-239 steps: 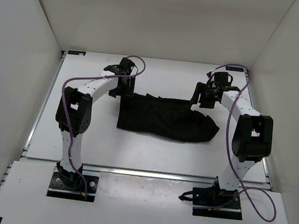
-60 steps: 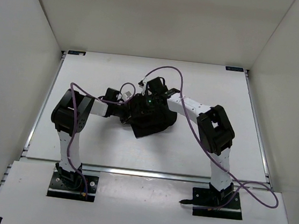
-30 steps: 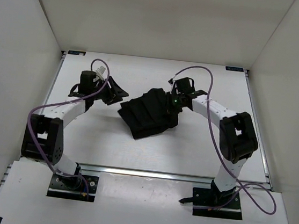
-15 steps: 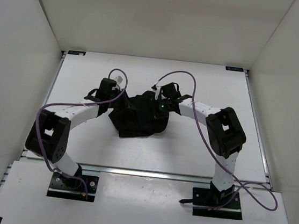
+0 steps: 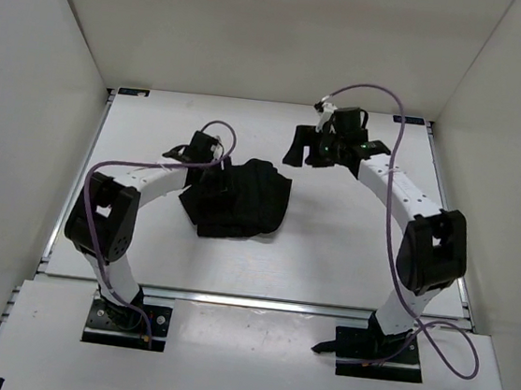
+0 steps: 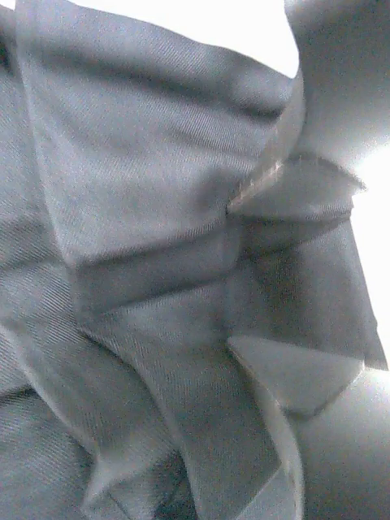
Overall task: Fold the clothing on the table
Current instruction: Fold the skirt
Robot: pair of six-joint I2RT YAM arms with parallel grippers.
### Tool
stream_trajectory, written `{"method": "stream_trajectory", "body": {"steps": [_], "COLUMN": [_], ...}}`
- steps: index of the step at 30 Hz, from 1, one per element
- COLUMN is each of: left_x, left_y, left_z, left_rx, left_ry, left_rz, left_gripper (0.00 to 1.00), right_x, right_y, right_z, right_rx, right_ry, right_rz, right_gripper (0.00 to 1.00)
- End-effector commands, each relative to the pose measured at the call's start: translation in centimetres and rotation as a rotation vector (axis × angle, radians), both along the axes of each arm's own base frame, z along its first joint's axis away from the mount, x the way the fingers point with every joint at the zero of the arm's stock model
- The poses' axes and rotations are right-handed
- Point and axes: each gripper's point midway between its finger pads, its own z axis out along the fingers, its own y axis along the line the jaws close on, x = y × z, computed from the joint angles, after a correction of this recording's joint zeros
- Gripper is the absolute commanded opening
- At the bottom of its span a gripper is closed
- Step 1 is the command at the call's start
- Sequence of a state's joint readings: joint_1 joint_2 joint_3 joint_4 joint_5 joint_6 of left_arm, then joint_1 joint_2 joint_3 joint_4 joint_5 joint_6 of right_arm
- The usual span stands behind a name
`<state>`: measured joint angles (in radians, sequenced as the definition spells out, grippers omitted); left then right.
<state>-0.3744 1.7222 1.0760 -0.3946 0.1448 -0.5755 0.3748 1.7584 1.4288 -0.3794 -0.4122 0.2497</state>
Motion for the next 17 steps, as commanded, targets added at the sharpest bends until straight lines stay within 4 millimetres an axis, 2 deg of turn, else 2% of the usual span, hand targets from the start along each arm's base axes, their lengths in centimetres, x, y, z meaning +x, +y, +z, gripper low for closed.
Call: {"method": "stream_trajectory", "body": {"steps": [1,3,4,6,7,10,12,14,16,17], "left_x": [2.0,1.8,1.6,1.1,0.6,-0.8,-1.6,-2.9,-4.0,-4.7], "left_y": [1.0,2.5,3.3,5.2,6.0,8.1,9.5,10.6,11.2,11.7], "left_z": [5.9,7.1,8.2,10.4,10.0,11.6,11.3,10.1,9.1,8.6], "left_rx": [0.053,0.102,0.122,0.147,0.175,0.258,0.313,0.352,0.382,0.401], "left_ry": [-0.138,-0.146,-0.162,-0.213,-0.199,-0.252,-0.244,-0.187,-0.147,-0.123], "left_rz": [-0.061,-0.058,-0.048,-0.019,-0.009,0.012,0.019,0.026,0.016,0.019], "left_gripper": [0.81,0.96,0.97,0.98,0.99,0.99,0.99,0.99,0.99,0.99], "right_x": [-0.1,-0.5,-0.7,-1.5,-1.6,-2.8,-3.5,-3.6,-3.4,-3.2], "right_y": [-1.9,-3.2,-4.2,-4.9,-5.6,-6.5,-6.5,-6.1,-5.7,-4.9], "right_z": [2.5,0.7,-0.2,-2.4,-2.9,-5.2,-6.1,-6.1,-6.1,-5.5], "right_rx": [-0.123,-0.188,-0.209,-0.209,-0.218,-0.237,-0.254,-0.262,-0.265,-0.237], "right_ry": [-0.092,-0.059,-0.029,0.057,0.081,0.156,0.17,0.143,0.13,0.112], "right_rz": [-0.011,-0.041,-0.06,-0.053,-0.069,-0.084,-0.075,-0.049,-0.047,-0.034], "right_gripper": [0.73,0.74,0.72,0.67,0.63,0.57,0.55,0.53,0.56,0.59]}}
